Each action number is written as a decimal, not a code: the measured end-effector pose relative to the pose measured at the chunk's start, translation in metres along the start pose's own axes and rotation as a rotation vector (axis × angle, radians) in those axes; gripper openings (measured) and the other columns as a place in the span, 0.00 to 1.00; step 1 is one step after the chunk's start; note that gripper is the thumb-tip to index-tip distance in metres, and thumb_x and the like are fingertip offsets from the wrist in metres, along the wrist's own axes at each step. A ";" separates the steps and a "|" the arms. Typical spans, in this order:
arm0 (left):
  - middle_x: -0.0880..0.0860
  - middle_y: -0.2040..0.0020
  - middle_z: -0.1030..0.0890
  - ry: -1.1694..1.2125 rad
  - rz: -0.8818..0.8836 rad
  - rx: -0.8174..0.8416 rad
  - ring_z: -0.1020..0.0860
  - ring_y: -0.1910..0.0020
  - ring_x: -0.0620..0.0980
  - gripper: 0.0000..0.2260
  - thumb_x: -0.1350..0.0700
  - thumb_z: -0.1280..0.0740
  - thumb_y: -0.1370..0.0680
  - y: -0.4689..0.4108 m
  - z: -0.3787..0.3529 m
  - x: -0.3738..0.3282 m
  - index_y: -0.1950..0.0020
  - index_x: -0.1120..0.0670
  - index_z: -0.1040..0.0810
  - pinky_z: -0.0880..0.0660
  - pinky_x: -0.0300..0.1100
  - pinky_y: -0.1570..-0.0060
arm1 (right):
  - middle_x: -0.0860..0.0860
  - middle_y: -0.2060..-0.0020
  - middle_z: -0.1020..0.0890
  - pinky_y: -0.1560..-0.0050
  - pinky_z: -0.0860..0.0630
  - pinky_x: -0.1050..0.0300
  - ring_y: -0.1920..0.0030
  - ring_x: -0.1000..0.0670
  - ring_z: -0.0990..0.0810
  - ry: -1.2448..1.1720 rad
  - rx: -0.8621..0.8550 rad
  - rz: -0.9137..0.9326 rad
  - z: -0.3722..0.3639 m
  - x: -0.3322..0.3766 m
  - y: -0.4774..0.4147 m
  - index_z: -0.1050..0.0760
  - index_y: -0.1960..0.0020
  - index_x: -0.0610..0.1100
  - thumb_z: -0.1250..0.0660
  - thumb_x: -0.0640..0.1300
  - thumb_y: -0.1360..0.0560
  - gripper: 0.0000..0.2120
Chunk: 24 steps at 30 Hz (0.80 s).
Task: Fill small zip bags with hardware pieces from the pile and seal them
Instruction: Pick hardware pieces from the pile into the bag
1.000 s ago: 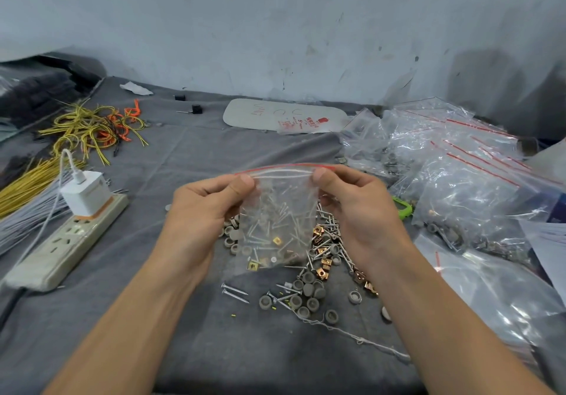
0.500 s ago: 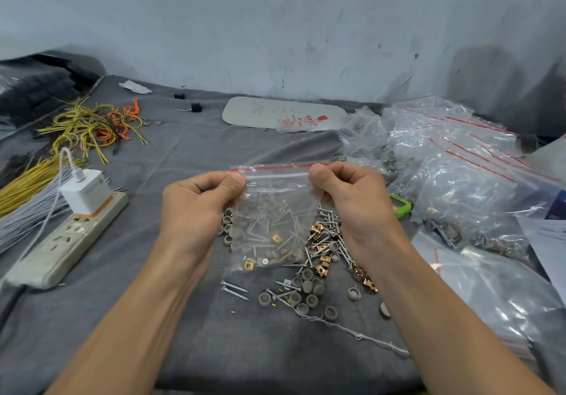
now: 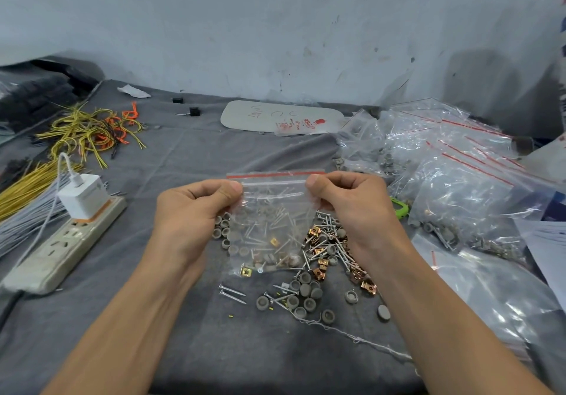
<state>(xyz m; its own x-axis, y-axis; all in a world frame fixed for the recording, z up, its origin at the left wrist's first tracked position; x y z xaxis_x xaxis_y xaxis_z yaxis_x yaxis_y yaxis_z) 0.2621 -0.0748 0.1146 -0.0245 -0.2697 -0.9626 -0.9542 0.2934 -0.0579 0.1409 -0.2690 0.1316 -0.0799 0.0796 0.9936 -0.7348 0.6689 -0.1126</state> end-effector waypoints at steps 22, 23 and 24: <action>0.54 0.62 0.14 -0.082 -0.047 0.179 0.17 0.62 0.45 0.10 0.49 0.22 0.38 0.008 -0.018 0.003 0.60 0.53 0.12 0.23 0.35 0.60 | 0.48 0.61 0.12 0.54 0.21 0.61 0.60 0.55 0.16 0.026 0.198 0.103 -0.022 0.000 0.008 0.12 0.56 0.48 0.24 0.43 0.30 0.04; 0.55 0.62 0.14 -0.073 -0.047 0.189 0.17 0.62 0.46 0.11 0.50 0.22 0.38 0.009 -0.020 0.003 0.60 0.54 0.12 0.23 0.34 0.61 | 0.48 0.62 0.12 0.54 0.21 0.61 0.60 0.55 0.17 0.030 0.198 0.108 -0.023 0.000 0.008 0.12 0.57 0.48 0.24 0.44 0.31 0.04; 0.56 0.61 0.14 -0.065 -0.043 0.196 0.17 0.62 0.46 0.10 0.51 0.22 0.38 0.009 -0.022 0.004 0.60 0.55 0.12 0.23 0.35 0.60 | 0.48 0.63 0.13 0.55 0.21 0.61 0.60 0.55 0.17 0.028 0.195 0.113 -0.024 0.000 0.008 0.12 0.58 0.48 0.24 0.44 0.32 0.04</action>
<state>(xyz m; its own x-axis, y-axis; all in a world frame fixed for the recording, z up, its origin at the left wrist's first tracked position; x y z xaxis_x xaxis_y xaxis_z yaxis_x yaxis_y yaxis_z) 0.2468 -0.0929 0.1161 0.0406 -0.2278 -0.9729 -0.8776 0.4573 -0.1437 0.1510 -0.2460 0.1308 -0.1522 0.1680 0.9740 -0.8389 0.4990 -0.2172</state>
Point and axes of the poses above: each hand's wrist, its own y-axis away from the middle knuckle, its own z-axis out of the back of the hand, x = y × z, the point moved 6 cm from there along -y, towards the middle knuckle
